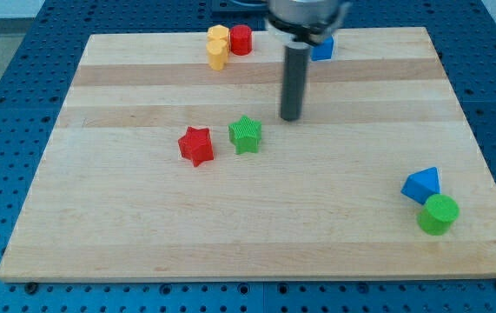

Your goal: Move the green star towards the bottom right

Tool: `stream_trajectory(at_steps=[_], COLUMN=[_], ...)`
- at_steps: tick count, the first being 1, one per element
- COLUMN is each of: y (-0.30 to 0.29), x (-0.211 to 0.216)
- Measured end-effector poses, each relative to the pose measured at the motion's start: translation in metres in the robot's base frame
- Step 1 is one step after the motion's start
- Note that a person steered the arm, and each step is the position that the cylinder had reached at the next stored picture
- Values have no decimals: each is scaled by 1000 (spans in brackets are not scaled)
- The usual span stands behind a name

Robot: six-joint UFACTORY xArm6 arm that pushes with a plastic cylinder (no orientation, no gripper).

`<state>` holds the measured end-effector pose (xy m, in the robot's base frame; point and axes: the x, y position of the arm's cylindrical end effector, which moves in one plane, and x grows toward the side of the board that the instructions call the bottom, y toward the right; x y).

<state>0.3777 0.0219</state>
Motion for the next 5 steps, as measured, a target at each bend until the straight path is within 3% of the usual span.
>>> stream_trajectory(at_steps=[1,2,4,5], y=[-61,-68,86,65], x=[-1,34,103,96])
